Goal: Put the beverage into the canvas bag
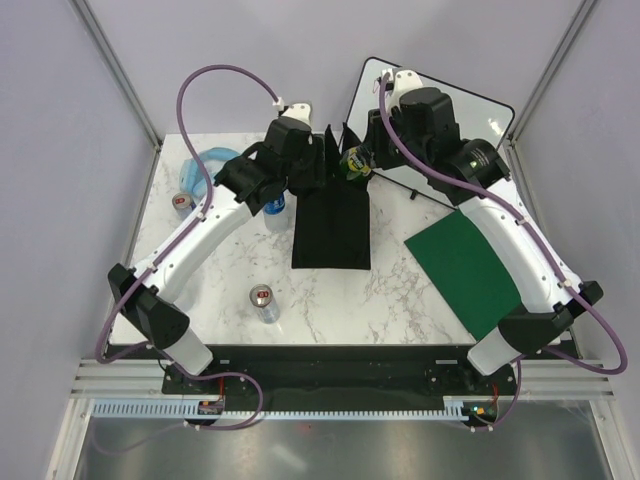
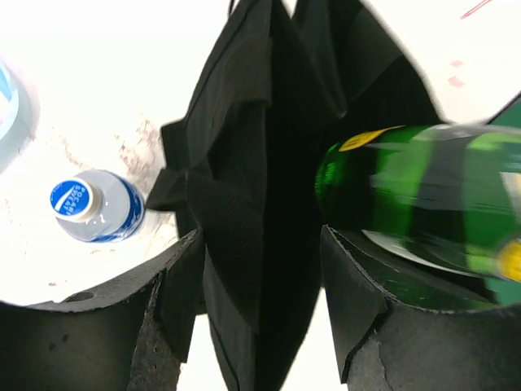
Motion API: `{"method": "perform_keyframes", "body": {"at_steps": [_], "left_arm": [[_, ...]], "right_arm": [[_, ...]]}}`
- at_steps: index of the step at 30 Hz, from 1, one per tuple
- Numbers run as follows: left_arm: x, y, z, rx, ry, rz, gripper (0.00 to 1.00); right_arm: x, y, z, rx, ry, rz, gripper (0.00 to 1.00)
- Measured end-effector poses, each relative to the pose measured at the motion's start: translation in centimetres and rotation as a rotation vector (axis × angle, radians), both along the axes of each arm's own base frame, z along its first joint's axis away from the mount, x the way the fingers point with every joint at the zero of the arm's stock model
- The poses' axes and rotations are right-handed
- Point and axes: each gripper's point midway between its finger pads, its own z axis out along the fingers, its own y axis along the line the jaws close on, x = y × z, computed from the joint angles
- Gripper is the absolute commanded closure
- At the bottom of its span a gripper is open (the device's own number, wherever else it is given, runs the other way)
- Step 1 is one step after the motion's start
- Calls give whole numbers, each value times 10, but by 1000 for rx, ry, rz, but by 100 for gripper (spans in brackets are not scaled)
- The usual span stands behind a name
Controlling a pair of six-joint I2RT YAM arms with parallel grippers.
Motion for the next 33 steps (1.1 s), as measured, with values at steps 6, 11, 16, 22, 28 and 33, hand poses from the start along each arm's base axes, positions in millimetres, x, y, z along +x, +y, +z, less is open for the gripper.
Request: {"method": "perform_keyframes", "body": {"at_steps": [6, 11, 16, 22, 28, 33], "left_arm": [[4, 6, -29, 81, 63, 34, 49], [3, 9, -30, 100, 69, 37, 82], [3, 8, -28, 100, 67, 28, 98], [3, 7, -28, 93, 69, 26, 98], [3, 8, -28, 78, 77, 33, 98], [2, 5, -29, 60, 87, 25, 98]], "right_arm": [[-4, 7, 6, 21, -5, 34, 100], [-9, 9, -1, 14, 5, 45, 100], [-22, -3, -21, -31, 50, 41, 100], [-36, -9, -26, -64, 72, 72, 100], [-34, 4, -46, -56, 84, 109, 100], [-18, 18, -79, -105, 135, 106, 100]]}}
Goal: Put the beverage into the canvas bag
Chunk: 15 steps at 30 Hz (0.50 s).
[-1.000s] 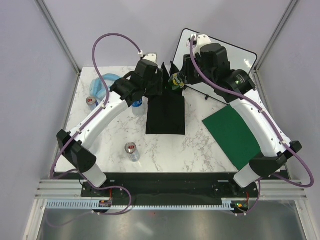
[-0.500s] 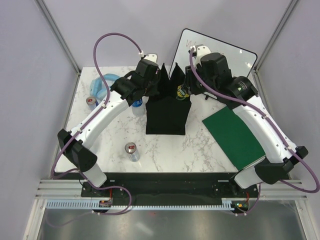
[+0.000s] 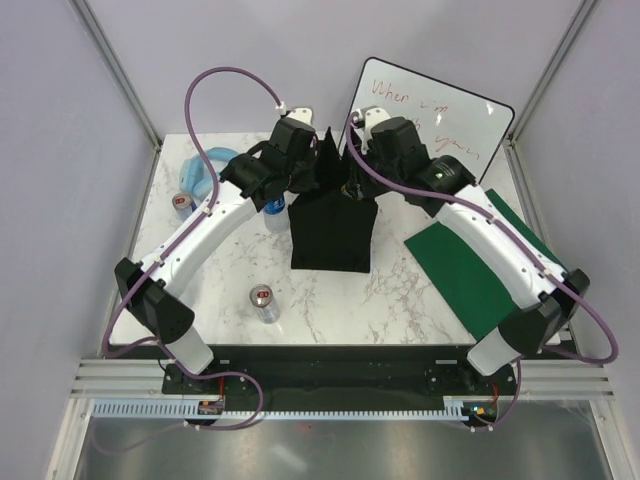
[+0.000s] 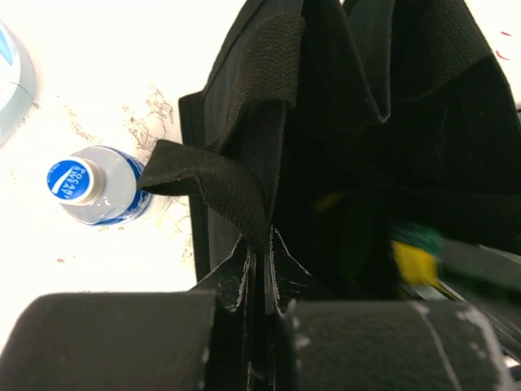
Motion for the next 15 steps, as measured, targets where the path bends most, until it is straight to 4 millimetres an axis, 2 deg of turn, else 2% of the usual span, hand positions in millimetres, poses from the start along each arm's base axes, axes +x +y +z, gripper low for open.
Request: {"method": "perform_keyframes", "body": {"at_steps": [4, 7, 15], "left_arm": [[-1, -3, 0, -24, 11, -1, 98], [-2, -5, 0, -41, 17, 3, 98], [-4, -7, -3, -64, 30, 9, 98]], "right_arm": [[23, 12, -29, -44, 22, -13, 100], [31, 18, -44, -61, 37, -16, 100], [41, 29, -52, -67, 37, -18, 100]]}}
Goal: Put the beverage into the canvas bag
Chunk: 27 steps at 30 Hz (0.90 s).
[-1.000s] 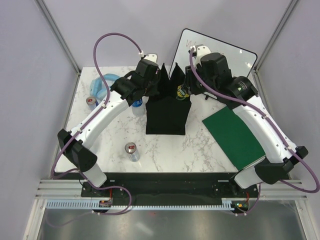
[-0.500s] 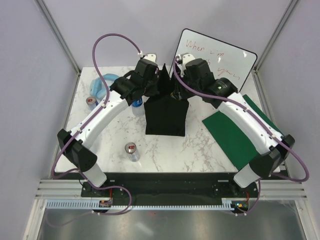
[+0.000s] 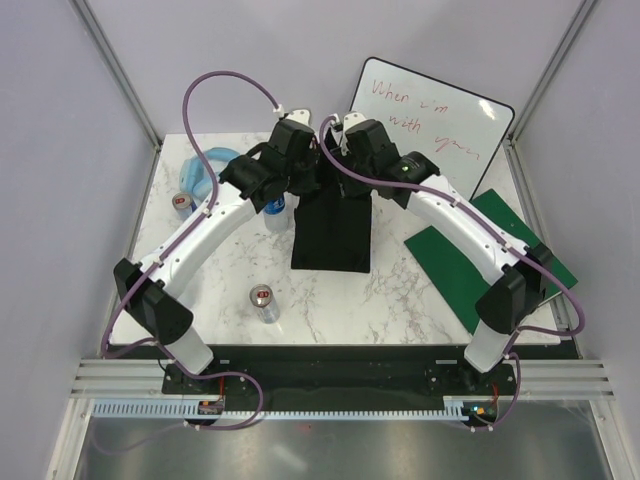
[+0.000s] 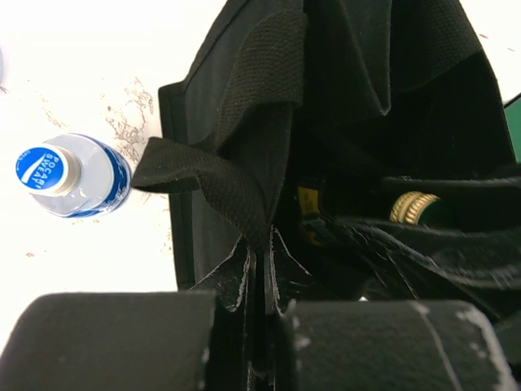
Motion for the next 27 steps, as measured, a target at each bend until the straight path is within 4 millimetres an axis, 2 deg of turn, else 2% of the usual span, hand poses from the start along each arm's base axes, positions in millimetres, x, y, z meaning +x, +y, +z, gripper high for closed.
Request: {"method": "perform_keyframes", "body": {"at_steps": [4, 7, 13, 18, 27], "left_arm": [[-2, 2, 0, -14, 0, 5, 98], [-3, 7, 1, -24, -1, 18, 98], [1, 21, 4, -32, 1, 57, 98], [1, 26, 6, -44, -1, 70, 98], [-3, 28, 2, -51, -1, 70, 98]], "right_arm": [[3, 0, -7, -10, 0, -14, 100], [3, -4, -20, -29, 13, -32, 100], [-10, -16, -51, -92, 90, -44, 100], [-22, -22, -73, -106, 122, -44, 100], [-28, -3, -96, -112, 144, -17, 97]]}}
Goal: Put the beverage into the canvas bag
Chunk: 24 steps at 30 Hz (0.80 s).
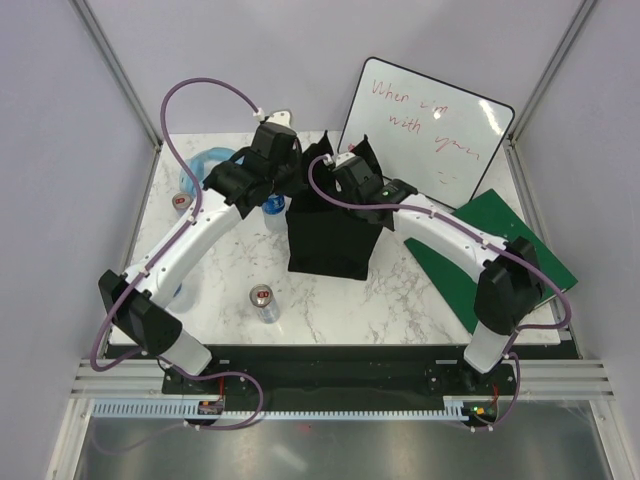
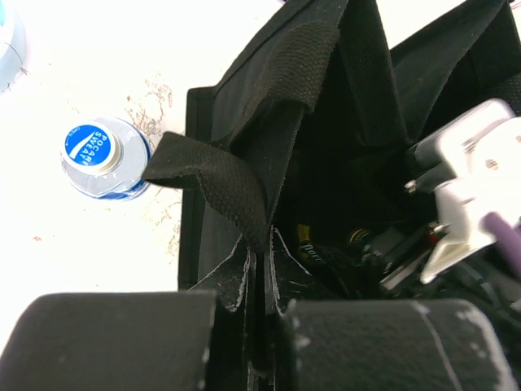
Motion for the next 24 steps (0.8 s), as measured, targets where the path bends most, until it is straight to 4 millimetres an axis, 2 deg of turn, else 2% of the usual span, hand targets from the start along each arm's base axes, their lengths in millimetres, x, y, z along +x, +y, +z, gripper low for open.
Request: {"method": "perform_keyframes", "body": {"at_steps": [1, 6, 9, 10, 19, 22, 24], "left_arm": [[0, 0, 0, 0, 1, 0, 98], [-1, 1, 0, -4, -2, 1, 98], [-2, 0, 0, -6, -1, -1, 98], [-2, 0, 0, -7, -1, -3, 97], [-3, -3, 0, -17, 3, -17, 66], [-3, -3, 0, -18, 5, -21, 59], [-4, -3, 0, -19, 5, -20, 57]], "right_arm": [[-1, 1, -3, -2, -1, 0, 93], [2, 2, -8, -7, -28, -12, 87], [5, 1, -8, -6, -47, -22, 75], [6, 1, -7, -6, -52, -25, 68], [5, 0, -3, -6, -46, -37, 52], [7, 2, 13, 9, -54, -40, 49], [15, 9, 40, 56, -103, -39, 47]]}}
